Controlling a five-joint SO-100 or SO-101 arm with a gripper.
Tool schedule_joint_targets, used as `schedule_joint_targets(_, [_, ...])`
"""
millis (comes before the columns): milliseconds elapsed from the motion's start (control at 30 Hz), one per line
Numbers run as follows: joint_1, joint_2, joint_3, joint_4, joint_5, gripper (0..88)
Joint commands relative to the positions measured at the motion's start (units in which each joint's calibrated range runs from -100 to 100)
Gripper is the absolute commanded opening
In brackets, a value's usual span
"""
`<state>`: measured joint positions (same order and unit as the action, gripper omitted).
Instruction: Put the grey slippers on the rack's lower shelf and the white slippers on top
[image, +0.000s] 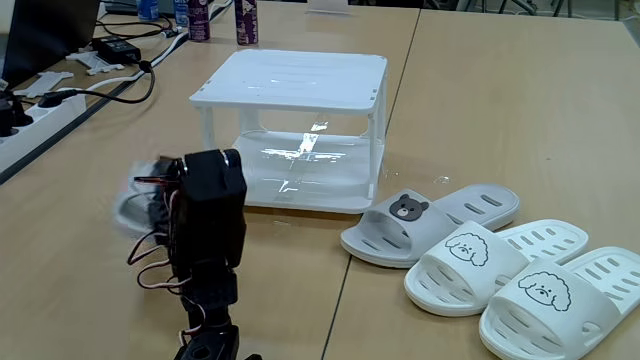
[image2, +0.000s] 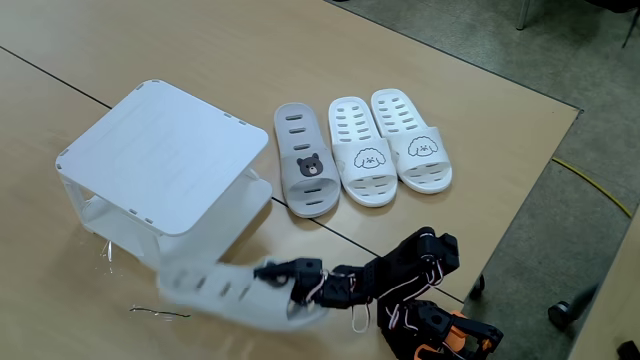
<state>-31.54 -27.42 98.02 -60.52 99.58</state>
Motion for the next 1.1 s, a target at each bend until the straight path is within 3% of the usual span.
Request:
schedule_joint_targets(0, [5.1, -3.9, 0.5, -0.2, 0.4, 0.7])
schedule_joint_targets(233, [12.8, -1.2, -0.2, -0.3, 0.4, 0.7])
schedule_joint_targets(367, [13.0, 4.7, -5.3, -0.3, 0.4, 0.7])
schedule_joint_targets(900, [13.0, 44.5, -52.2, -0.1, 0.4, 0.7])
schedule_joint_targets(1067, [13.8, 53.8, -68.9, 4.7, 0.4, 0.7])
